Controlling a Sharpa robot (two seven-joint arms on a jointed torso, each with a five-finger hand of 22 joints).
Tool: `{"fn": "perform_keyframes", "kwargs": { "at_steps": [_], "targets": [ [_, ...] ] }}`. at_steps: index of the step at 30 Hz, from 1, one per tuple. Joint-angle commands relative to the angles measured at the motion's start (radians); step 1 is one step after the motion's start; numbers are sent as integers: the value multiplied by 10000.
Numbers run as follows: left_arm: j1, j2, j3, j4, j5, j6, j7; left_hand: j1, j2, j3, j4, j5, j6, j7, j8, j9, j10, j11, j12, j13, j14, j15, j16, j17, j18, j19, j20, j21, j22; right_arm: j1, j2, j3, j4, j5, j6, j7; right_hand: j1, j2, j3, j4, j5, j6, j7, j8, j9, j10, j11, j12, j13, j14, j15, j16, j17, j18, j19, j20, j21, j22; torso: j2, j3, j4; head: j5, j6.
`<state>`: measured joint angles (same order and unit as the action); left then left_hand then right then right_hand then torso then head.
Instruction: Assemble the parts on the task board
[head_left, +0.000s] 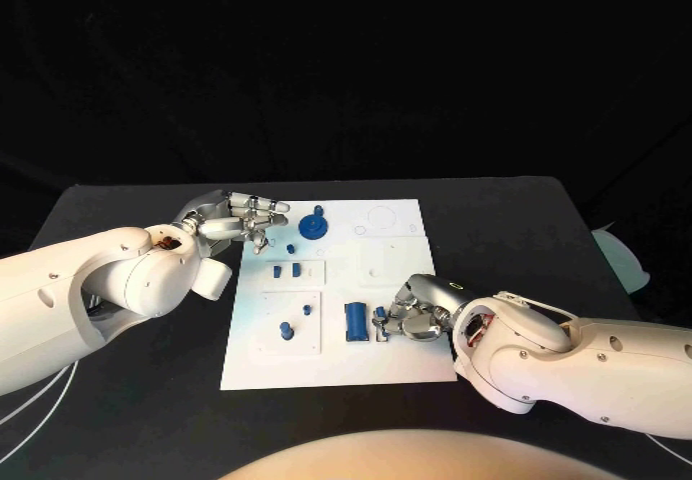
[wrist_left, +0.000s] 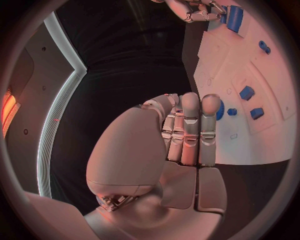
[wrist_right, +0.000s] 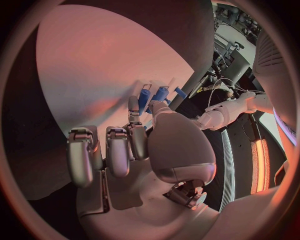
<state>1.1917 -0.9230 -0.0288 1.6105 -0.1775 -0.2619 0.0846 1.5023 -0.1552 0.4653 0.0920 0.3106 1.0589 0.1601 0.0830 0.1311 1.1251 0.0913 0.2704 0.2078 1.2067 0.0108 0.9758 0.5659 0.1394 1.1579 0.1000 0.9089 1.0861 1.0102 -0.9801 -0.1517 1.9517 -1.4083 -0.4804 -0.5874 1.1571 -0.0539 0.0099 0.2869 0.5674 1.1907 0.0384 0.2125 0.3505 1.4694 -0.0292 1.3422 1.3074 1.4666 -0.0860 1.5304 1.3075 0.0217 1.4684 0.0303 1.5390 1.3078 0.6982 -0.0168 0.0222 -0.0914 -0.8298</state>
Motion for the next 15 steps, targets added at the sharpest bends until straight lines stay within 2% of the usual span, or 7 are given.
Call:
{"fn": "perform_keyframes", "kwargs": {
  "at_steps": [1,4,8,10,15],
  "targets": [
    [7,16,5,15,-27,165,37,110,-24,35,-47,31,-1,61,22,-11,-42,-6,23,9,-45,-10,-29,-16,145,-40,-17,20,11,-12,-2,-1,45,-268,110,49,71,88,63,-3,97,70,-29,26,4,258,-56,71,1264,922,-52,76,2084,-157,904,-67,52,2552,-2,0,8,-5,10],
    [7,13,5,13,-27,159,37,110,-24,35,-47,31,-1,61,22,-11,-42,-6,23,9,-45,-10,-29,-16,145,-40,-17,20,11,-12,-13,-1,47,-290,138,48,485,279,245,-114,280,73,-67,47,10,289,-92,154,1323,930,-81,98,2120,-161,911,-87,68,2557,3,-1,6,-2,2],
    [7,12,5,15,-27,165,32,110,-24,35,-47,31,-1,61,22,-11,-42,-6,23,9,-45,-10,-29,-16,145,-40,-17,20,11,-12,-26,-1,47,-325,245,49,1114,469,574,-298,45,50,-84,75,24,321,-113,243,1391,939,-103,125,2164,-163,916,-115,79,2560,-1,-4,5,10,0],
    [7,12,5,15,-27,166,31,110,-24,35,-47,31,-1,61,22,-11,-42,-6,23,9,-45,-10,-29,-16,145,-40,-17,20,11,-12,-27,-1,52,-330,287,52,1235,477,650,-334,-28,43,-84,83,28,325,-115,252,1400,940,-105,128,2169,-164,917,-119,82,2561,0,-2,5,11,-3],
    [7,12,5,12,-27,167,26,110,-24,35,-47,31,-1,61,22,-11,-42,-6,23,9,-45,-10,-29,-16,145,-40,-17,20,11,-14,-24,-1,107,-304,436,83,1101,203,562,-137,-148,45,-54,113,38,331,-87,259,1415,942,-81,134,2180,-165,919,-108,86,2562,0,-4,4,9,-9]
  ]
}}
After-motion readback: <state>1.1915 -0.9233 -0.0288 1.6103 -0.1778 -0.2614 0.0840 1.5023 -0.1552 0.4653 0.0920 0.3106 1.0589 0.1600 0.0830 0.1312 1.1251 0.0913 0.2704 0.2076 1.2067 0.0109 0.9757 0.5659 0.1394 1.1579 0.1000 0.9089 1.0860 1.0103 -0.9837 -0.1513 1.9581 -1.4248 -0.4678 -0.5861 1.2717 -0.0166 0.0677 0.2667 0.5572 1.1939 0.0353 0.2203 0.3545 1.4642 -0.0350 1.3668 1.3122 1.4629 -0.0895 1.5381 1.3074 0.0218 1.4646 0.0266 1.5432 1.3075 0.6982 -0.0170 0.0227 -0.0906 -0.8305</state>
